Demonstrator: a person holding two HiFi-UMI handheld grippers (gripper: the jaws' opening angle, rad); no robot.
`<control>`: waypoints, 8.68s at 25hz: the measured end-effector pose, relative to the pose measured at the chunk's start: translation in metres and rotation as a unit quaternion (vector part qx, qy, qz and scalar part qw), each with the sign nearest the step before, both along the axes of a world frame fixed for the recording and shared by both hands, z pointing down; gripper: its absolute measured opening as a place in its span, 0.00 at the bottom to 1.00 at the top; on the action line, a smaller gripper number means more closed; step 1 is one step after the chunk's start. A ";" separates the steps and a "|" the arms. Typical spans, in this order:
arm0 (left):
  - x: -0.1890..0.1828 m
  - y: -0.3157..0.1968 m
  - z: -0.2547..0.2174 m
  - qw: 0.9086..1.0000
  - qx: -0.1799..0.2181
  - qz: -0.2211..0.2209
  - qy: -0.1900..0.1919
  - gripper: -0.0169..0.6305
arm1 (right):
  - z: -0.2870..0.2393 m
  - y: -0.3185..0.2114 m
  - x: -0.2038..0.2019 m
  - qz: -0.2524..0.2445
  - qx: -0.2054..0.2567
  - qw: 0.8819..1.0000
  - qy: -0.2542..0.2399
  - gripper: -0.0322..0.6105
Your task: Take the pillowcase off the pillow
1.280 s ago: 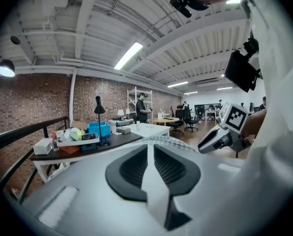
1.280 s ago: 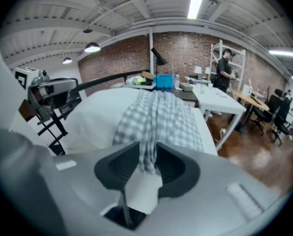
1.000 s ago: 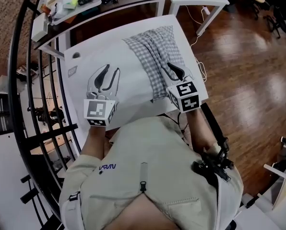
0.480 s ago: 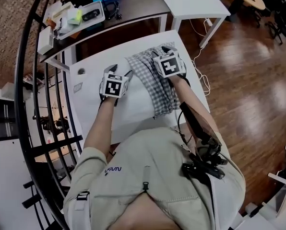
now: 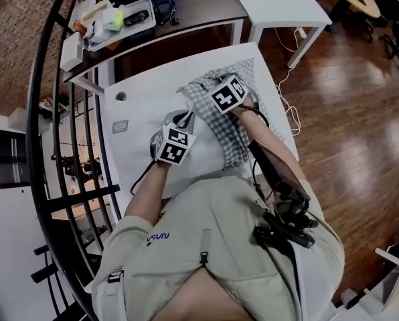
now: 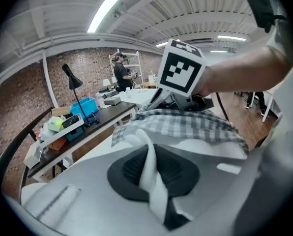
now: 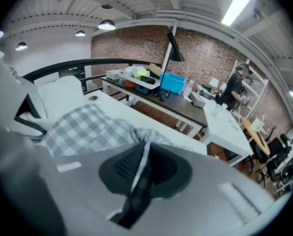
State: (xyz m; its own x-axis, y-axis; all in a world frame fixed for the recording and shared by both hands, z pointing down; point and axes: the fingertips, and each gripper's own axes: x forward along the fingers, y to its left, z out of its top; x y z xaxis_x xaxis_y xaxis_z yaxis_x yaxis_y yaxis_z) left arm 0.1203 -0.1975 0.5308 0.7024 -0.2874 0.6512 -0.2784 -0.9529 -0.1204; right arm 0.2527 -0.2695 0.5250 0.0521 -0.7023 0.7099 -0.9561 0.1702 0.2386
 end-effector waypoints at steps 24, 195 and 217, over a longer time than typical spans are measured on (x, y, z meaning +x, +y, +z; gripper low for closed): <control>-0.076 -0.018 -0.069 0.992 0.024 -0.063 0.110 0.08 | 0.018 0.101 0.161 0.249 0.075 0.963 -0.073 0.08; -0.178 0.075 -0.128 0.941 0.131 -0.189 0.249 0.03 | -0.143 0.241 -0.055 0.149 0.345 0.924 -0.073 0.06; -0.141 0.220 -0.127 0.918 0.190 -0.269 0.221 0.03 | -0.124 0.340 -0.078 0.040 0.349 0.927 -0.132 0.05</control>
